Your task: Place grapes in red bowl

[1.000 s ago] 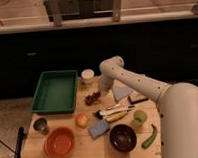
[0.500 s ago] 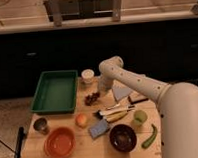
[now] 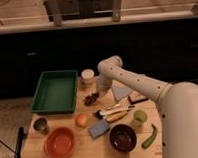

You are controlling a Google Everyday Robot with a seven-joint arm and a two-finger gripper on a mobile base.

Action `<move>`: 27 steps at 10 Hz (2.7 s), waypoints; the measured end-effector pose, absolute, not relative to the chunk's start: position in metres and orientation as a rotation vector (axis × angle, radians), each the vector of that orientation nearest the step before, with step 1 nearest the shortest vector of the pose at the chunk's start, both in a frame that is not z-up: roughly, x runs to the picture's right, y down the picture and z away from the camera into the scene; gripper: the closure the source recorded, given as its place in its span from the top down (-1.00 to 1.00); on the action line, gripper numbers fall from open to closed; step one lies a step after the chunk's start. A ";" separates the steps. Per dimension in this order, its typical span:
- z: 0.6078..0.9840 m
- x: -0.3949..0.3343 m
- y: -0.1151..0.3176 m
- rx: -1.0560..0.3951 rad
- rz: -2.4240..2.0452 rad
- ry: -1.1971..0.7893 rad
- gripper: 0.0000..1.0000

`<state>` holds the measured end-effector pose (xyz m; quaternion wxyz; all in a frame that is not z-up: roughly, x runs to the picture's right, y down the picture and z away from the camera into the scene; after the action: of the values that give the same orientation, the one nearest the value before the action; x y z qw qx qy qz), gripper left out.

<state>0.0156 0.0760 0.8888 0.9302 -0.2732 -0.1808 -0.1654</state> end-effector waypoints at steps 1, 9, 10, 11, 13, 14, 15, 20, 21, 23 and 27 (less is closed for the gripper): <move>0.881 0.011 0.072 -0.551 -0.357 -0.377 -0.90; 0.836 -0.004 0.063 -0.525 -0.448 -0.406 -0.90; 0.825 -0.004 0.060 -0.521 -0.462 -0.407 -0.90; 0.818 -0.007 0.062 -0.518 -0.480 -0.412 -0.90; 0.803 -0.018 0.066 -0.516 -0.516 -0.425 -0.90; 0.795 -0.022 0.068 -0.516 -0.531 -0.431 -0.90; 0.789 -0.025 0.071 -0.519 -0.544 -0.435 -0.90; 0.763 -0.042 0.086 -0.530 -0.609 -0.466 -0.90; 0.755 -0.048 0.091 -0.535 -0.630 -0.474 -0.90; 0.738 -0.060 0.105 -0.541 -0.671 -0.490 -0.90; 0.726 -0.078 0.115 -0.552 -0.731 -0.510 -0.90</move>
<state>-0.0776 0.1151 0.7264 0.8657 -0.2637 -0.2434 -0.3491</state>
